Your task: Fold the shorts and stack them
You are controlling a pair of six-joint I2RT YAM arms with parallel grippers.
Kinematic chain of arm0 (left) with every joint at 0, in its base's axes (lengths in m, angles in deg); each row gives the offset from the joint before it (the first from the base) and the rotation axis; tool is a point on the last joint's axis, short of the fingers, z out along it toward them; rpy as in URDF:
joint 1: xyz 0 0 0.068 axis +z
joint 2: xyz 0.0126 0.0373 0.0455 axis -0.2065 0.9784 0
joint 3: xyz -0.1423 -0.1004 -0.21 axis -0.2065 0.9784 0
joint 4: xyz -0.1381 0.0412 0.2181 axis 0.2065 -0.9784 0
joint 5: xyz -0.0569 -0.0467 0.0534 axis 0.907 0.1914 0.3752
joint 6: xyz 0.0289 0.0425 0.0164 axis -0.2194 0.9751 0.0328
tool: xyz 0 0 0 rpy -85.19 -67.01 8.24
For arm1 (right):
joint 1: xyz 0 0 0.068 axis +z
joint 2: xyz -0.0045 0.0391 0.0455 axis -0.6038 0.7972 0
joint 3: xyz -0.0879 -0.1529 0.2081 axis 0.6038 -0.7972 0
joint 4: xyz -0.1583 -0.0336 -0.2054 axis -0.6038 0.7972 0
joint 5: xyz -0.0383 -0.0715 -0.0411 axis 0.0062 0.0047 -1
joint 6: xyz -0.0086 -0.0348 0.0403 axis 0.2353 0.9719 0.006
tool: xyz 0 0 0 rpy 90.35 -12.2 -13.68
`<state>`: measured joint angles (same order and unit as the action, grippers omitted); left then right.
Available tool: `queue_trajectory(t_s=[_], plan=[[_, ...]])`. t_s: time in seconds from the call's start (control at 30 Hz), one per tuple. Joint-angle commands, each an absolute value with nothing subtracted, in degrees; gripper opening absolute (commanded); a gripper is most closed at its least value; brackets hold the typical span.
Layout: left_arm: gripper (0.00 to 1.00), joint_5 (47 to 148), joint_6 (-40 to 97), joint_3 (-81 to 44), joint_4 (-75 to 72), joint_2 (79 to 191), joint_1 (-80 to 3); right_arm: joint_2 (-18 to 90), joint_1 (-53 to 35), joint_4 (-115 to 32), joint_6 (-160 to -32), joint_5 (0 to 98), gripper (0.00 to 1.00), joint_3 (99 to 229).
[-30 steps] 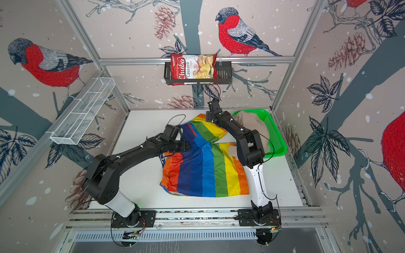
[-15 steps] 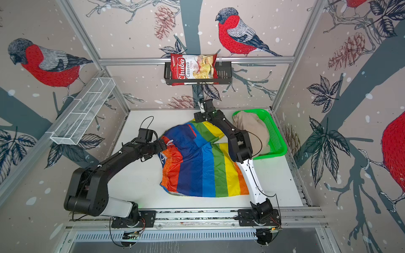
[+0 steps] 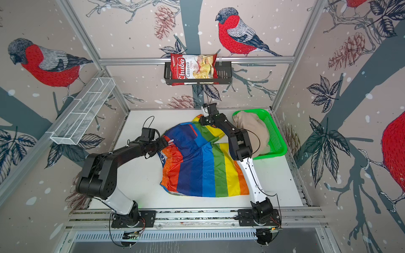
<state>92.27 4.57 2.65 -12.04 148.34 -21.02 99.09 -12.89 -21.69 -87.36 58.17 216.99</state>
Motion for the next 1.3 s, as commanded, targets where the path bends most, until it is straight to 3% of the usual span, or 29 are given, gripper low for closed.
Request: queue_trajectory(t_s=[0.0,0.03,0.1,0.23,0.5,0.6,0.63,0.67,0.7,0.73,0.83,0.93,1.03,1.27], plan=[[0.72,89.96,4.48,1.91,-9.69,150.60,-20.79,97.20,-14.36,-24.63,-92.29,63.25,0.16,215.32],[0.66,89.76,4.46,1.80,-9.39,151.30,-20.79,96.58,-14.81,-25.34,-92.89,63.85,0.10,214.54],[0.38,89.33,4.59,1.34,-9.08,152.82,-20.71,94.92,-15.55,-26.60,-94.07,65.09,0.01,212.82],[0.03,88.32,5.22,-0.13,-9.46,154.95,-20.47,92.23,-16.11,-26.27,-93.60,65.89,0.01,211.85],[0.00,84.77,4.79,1.01,-11.45,152.38,-17.60,86.70,-18.09,-23.57,-92.46,58.13,0.00,208.85],[0.00,84.13,3.97,1.37,-12.47,151.22,-17.02,84.25,-19.00,-25.07,-93.37,56.65,0.05,205.41],[0.01,84.47,3.71,1.08,-12.70,151.08,-17.01,83.89,-19.00,-25.18,-93.22,56.32,0.07,204.78],[0.18,85.19,3.56,0.85,-12.58,151.10,-17.01,83.84,-18.98,-24.71,-93.00,56.22,0.10,204.65],[0.42,85.85,3.24,0.57,-12.61,151.18,-17.01,83.99,-18.81,-24.22,-92.90,56.14,0.15,204.77],[0.58,86.58,2.96,0.20,-12.53,151.25,-17.01,84.30,-18.69,-23.53,-92.81,55.94,0.22,204.94],[0.73,88.44,2.08,-1.22,-11.90,151.60,-17.01,85.06,-18.42,-21.95,-92.56,55.78,0.54,205.08],[0.81,91.03,1.92,-3.10,-10.53,152.34,-17.10,84.99,-18.41,-21.53,-92.40,55.05,0.62,204.72],[0.86,93.78,1.49,-4.86,-7.92,153.52,-17.19,84.80,-18.34,-21.37,-92.18,54.51,0.63,204.70],[0.84,95.32,-1.23,-6.01,-6.65,154.24,-18.15,85.94,-18.60,-21.32,-92.86,49.83,0.63,204.81]])
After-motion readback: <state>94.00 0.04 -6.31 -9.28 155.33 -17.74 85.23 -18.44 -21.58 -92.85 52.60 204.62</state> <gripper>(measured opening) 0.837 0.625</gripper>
